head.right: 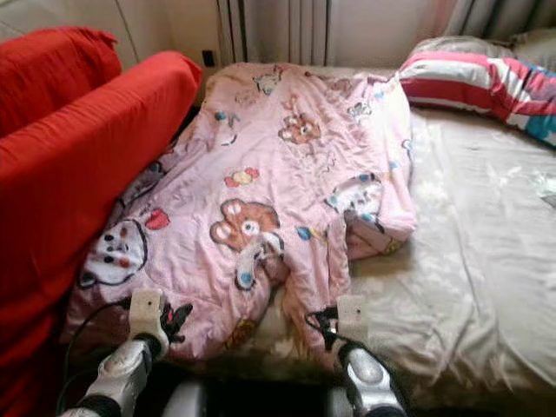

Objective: Clean up the room

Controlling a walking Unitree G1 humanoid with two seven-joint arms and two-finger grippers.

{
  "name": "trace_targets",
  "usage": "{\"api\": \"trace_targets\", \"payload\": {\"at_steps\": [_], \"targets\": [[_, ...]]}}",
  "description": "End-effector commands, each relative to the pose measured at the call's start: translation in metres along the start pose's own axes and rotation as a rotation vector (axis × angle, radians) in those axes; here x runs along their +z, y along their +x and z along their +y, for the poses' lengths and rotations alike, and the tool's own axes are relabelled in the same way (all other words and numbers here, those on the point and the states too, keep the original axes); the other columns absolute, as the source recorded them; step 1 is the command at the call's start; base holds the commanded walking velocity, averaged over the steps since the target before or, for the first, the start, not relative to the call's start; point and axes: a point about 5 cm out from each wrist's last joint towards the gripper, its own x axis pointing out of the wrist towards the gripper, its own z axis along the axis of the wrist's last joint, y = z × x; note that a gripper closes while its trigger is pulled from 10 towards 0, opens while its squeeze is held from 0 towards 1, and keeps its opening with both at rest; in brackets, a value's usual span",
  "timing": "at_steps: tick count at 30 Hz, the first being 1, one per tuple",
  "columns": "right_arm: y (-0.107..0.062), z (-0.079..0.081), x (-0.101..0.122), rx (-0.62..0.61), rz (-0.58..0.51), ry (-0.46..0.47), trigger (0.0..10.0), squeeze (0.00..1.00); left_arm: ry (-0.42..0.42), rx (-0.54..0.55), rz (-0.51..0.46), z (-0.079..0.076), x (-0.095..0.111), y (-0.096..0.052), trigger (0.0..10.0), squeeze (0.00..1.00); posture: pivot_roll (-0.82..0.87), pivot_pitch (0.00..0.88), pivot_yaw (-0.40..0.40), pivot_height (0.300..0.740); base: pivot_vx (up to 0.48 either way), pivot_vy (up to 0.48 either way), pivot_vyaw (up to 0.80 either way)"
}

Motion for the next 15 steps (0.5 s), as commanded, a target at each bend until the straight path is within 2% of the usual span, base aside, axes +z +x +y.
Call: {"api": "trace_targets", "payload": {"at_steps": [1, 4, 9, 10, 11, 15], "targets": [[0.003, 0.004, 0.007, 0.019, -0.007, 0.003, 10.0, 1.00, 0.019, -0.009, -0.031, 0.001, 0.006, 0.001, 10.0, 0.00, 0.02, 0.140, 0.048, 0.616, 0.000, 0.000, 0.00], [0.005, 0.006, 0.012, 0.019, -0.013, -0.023, 10.0, 1.00, 0.044, -0.027, -0.066, 0.000, 0.012, 0.002, 10.0, 0.00, 0.04, 0.177, 0.060, 0.616, 0.000, 0.000, 0.00], [0.007, 0.000, 0.017, -0.044, -0.027, 0.013, 10.0, 0.99, 0.062, -0.047, -0.095, 0.000, 0.014, -0.002, 10.0, 0.00, 0.07, 0.216, 0.076, 0.616, 0.000, 0.000, 0.00], [0.007, -0.001, 0.018, -0.054, -0.031, 0.025, 10.0, 0.54, 0.068, -0.050, -0.098, 0.000, 0.013, -0.003, 10.0, 0.00, 0.07, 0.219, 0.076, 0.616, 0.000, 0.000, 0.00], [0.007, -0.001, 0.019, -0.053, -0.042, 0.041, 10.0, 0.00, 0.072, -0.051, -0.103, 0.001, 0.013, -0.004, 10.0, 0.00, 0.08, 0.230, 0.077, 0.616, 0.000, 0.000, 0.00], [0.009, 0.003, 0.025, -0.054, -0.058, 0.049, 10.0, 0.00, 0.081, -0.042, -0.114, 0.006, 0.014, -0.008, 10.0, 0.00, 0.09, 0.249, 0.082, 0.616, 0.000, 0.000, 0.00]]}}
